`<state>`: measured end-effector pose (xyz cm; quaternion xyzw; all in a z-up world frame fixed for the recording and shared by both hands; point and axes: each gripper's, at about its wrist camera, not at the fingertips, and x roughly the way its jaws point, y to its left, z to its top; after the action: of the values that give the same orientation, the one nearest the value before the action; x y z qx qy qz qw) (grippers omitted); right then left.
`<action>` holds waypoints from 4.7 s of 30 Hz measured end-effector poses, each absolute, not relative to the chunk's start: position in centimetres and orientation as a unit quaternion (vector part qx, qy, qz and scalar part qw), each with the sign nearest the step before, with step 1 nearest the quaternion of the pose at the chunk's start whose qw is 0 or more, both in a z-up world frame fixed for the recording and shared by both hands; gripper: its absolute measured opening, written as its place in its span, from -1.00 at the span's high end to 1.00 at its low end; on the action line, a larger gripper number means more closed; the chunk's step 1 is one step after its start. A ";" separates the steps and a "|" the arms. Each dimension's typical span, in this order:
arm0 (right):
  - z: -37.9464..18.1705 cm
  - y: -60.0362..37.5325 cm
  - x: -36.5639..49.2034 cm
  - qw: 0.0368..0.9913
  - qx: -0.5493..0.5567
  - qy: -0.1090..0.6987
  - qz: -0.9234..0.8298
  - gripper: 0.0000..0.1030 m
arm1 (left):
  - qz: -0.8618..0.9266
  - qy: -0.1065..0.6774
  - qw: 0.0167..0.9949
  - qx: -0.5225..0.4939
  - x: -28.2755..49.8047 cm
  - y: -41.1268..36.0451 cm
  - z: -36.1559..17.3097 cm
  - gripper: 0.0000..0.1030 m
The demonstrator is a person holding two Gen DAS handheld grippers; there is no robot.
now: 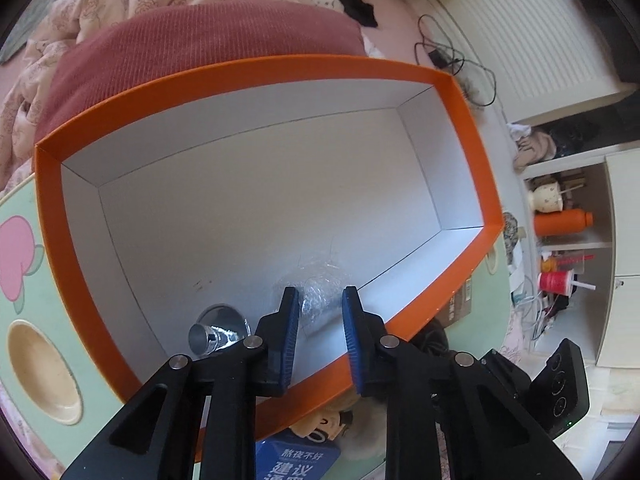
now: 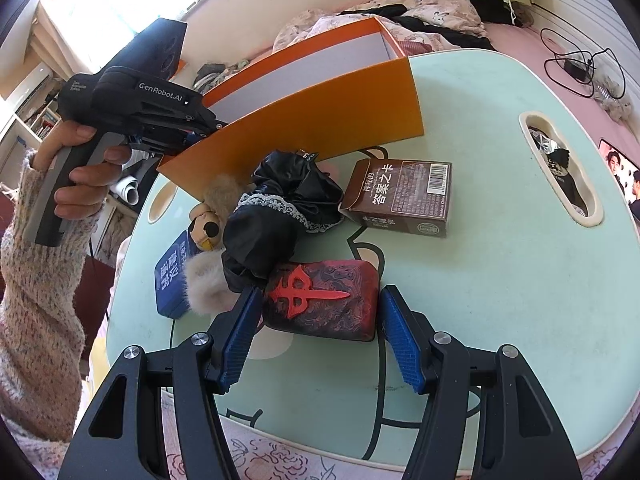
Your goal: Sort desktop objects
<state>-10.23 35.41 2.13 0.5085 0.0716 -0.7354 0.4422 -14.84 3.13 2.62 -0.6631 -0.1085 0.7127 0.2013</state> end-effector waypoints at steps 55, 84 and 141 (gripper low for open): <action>9.0 19.4 -14.3 0.503 0.556 0.138 -0.647 0.36 | 0.899 -0.161 0.102 -0.394 4.2 -5.0 3.0 -0.40; 7.1 30.7 -8.9 0.377 0.404 0.161 -0.818 -0.18 | 0.904 -0.053 0.046 -0.421 1.5 2.8 9.6 -0.55; 1.6 34.2 -1.7 0.353 0.439 0.261 -0.784 -0.18 | 0.888 -0.002 -0.038 -0.457 8.5 3.5 1.3 -0.75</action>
<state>-1.68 34.16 1.62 0.4385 0.2608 -0.7844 0.3527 8.55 3.46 1.30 -0.4574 -0.0016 0.8884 -0.0384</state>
